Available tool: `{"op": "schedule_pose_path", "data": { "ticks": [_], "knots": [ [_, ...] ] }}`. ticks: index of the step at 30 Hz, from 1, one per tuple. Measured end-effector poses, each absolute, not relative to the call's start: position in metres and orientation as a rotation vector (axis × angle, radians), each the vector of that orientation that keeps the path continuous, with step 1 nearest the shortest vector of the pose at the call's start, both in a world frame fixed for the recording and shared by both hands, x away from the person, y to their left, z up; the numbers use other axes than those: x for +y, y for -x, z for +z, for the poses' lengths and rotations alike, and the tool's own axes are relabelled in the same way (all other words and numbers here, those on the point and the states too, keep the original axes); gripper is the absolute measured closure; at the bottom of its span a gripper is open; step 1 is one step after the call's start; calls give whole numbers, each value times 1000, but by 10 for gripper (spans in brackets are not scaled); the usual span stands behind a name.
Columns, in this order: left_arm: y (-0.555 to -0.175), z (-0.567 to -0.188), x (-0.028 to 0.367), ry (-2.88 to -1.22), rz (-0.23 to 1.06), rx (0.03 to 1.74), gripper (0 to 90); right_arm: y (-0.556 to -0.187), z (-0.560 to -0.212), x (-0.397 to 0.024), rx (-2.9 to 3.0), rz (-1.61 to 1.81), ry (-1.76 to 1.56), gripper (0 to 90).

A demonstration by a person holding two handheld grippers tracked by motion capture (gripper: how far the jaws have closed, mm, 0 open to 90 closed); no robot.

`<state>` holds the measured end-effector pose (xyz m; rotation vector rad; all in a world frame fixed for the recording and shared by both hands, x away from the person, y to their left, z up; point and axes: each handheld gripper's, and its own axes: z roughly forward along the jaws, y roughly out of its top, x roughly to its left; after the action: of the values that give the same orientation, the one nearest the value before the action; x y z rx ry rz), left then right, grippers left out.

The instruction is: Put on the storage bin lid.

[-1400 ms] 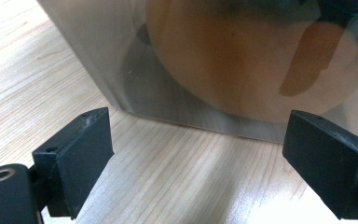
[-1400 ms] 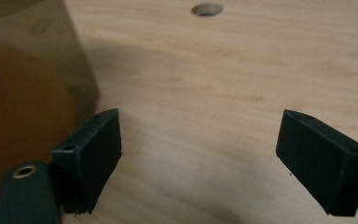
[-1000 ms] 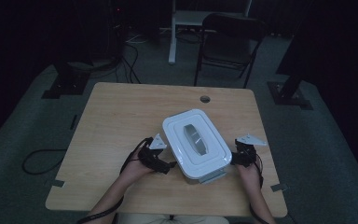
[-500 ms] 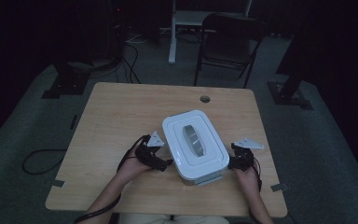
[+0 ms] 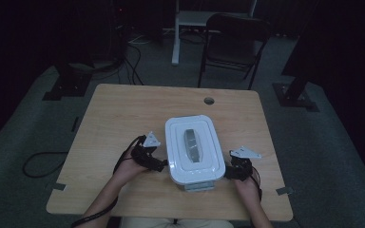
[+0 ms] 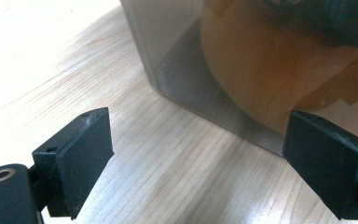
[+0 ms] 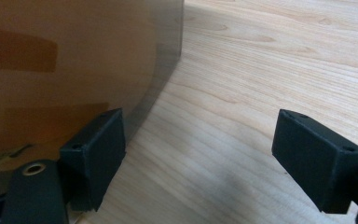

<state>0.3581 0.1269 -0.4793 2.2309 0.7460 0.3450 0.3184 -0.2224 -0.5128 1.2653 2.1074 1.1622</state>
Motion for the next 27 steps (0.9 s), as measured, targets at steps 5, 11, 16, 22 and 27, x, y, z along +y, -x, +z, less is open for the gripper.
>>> {"op": "schedule_pose_path", "data": {
  "ticks": [5, 11, 16, 22, 27],
  "knots": [
    [-359, -479, 130, -2229, 351, 756, 91, -314, -514, -220, 2107, 1183, -1282, 173],
    [-358, -479, 135, -2232, 367, 767, 91, -308, -514, -216, 2141, 1199, -1262, 172],
    [-360, -480, 138, -2187, 368, 769, 91, -312, -513, -219, 2137, 1220, -1257, 141],
    [-363, -480, 140, -2153, 395, 762, 91, -322, -507, -223, 2118, 1253, -1223, 139],
    [-364, -479, 144, -2125, 427, 780, 91, -332, -506, -228, 2069, 1251, -1257, 135]
  ]
}}
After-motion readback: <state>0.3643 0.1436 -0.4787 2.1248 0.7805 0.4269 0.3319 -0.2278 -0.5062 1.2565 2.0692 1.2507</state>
